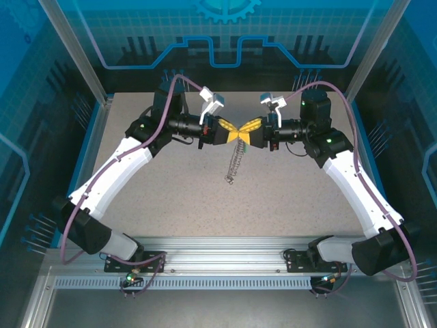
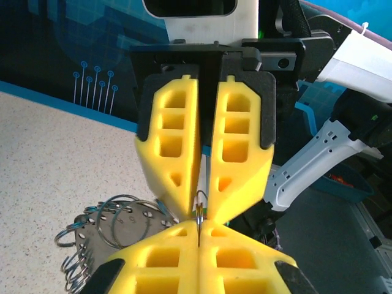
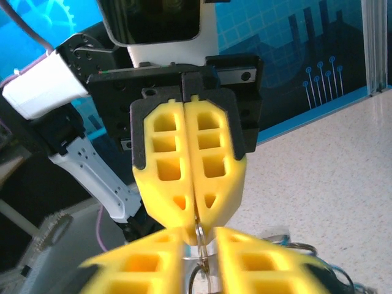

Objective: Put the keys on the keyring

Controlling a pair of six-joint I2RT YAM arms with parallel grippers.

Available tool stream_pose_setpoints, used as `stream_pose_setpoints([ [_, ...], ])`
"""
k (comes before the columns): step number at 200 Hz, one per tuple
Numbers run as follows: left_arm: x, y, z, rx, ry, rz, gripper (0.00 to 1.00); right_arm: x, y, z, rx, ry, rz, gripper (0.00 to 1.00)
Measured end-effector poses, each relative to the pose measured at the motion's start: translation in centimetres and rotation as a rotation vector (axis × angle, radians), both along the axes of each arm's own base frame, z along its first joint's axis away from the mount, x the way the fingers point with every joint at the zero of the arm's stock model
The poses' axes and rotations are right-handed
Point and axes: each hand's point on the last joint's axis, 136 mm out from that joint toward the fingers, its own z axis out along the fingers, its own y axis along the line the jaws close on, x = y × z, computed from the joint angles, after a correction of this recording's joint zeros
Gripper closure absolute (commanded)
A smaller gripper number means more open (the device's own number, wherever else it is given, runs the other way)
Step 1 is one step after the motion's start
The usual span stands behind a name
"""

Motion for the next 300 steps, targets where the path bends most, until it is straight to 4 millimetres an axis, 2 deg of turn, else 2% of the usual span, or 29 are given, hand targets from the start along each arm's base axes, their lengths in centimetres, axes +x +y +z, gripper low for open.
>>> stream_pose_setpoints([
  [38, 0.5, -0.2, -1.0, -0.025, 0.031, 0.025, 1.00, 0.1, -1.4, -0.2, 0.020, 0.002, -0.047, 0.67],
  [86, 0.8, -0.3, 0.1, -0.064, 0.019, 0.034, 1.00, -0.2, -1.6, -0.6, 0.034, 0.015, -0.052, 0.67],
  [115, 0.9, -0.4, 0.5, -0.077, 0.010, 0.035, 1.00, -0.2, -1.5, -0.9, 0.037, 0.026, -0.052, 0.70],
  [192, 0.9, -0.3, 0.7, -0.084, 0.020, 0.038, 1.00, 0.0, -1.5, -1.9, 0.041, 0.055, -0.059, 1.00],
  [248, 0.6, -0.1, 1.3, -0.116, 0.004, 0.066, 1.00, -0.3, -1.5, -1.6, 0.054, 0.036, -0.056, 1.00],
  [300, 0.2, 0.4, 1.3, -0.171, 0.001, 0.109, 1.00, -0.8, -0.5, -1.6, 0.063, 0.036, -0.037, 1.00],
])
